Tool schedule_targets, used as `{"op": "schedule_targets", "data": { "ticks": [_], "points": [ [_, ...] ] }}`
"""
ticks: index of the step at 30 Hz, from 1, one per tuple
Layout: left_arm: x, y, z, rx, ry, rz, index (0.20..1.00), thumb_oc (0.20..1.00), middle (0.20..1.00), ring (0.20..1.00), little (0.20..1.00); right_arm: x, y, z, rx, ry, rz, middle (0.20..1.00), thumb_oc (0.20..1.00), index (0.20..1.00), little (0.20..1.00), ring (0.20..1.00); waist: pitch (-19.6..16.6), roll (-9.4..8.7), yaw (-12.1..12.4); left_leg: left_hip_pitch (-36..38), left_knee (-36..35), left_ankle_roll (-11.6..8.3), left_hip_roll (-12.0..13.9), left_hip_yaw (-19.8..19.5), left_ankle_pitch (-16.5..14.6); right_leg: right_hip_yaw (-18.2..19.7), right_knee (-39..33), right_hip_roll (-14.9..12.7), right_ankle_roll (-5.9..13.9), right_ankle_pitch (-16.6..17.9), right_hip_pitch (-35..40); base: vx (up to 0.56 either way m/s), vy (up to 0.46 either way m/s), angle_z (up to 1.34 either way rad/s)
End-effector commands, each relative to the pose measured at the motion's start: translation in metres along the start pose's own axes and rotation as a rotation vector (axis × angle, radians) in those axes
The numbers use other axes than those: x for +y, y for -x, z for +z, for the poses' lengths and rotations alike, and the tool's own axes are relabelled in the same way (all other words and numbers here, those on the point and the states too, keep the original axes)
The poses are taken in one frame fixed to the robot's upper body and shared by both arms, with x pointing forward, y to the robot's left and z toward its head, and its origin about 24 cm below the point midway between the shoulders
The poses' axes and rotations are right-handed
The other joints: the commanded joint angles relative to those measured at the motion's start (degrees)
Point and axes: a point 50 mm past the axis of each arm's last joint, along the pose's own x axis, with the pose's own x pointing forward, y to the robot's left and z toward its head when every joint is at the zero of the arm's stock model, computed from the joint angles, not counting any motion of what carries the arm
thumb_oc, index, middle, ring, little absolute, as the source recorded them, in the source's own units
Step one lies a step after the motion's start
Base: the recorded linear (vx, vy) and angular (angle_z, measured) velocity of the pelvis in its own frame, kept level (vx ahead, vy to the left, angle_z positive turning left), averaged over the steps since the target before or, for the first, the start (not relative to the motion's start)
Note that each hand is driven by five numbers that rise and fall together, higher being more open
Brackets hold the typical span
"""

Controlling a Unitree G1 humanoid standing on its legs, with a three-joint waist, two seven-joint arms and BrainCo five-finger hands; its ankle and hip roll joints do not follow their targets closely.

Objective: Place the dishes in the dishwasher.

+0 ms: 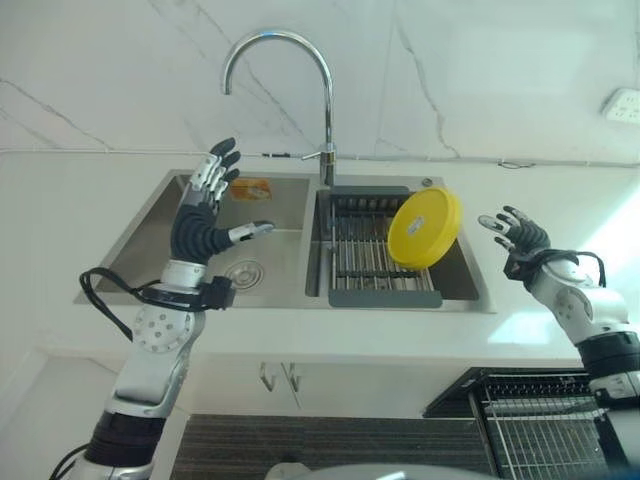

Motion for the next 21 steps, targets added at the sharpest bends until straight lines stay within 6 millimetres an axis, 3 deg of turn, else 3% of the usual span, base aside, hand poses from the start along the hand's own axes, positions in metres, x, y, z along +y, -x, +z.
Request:
{"op": "schedule_targets", "data": {
  "ticks": [1, 21],
  "points": [
    [0.01, -0.014, 0.015, -0.097, -0.047, 0.026, 1.0, 1.0, 1.0, 1.0, 1.0, 0.006, -0.005, 0.054, -0.15, 0.046, 0.014, 1.0, 1.0, 1.0, 1.0, 1.0, -0.94, -1.21, 1.16, 0.78, -0.2, -0.8, 0.78, 0.69, -1.35, -0.39, 0.04, -3.71, 3.5, -2.4, 3.41, 0.0, 0.0, 0.0],
    [0.017, -0.012, 0.011, -0.069, -0.064, 0.067, 1.0, 1.0, 1.0, 1.0, 1.0, 0.003, -0.018, 0.047, -0.006, 0.029, 0.07, 1.0, 1.0, 1.0, 1.0, 1.0, -0.81, -1.48, 2.43, 1.06, -0.2, -1.19, 0.92, 0.6, -0.98, -1.22, 0.04, -3.77, 3.41, -2.5, 4.04, 0.0, 0.0, 0.0]
  ]
}}
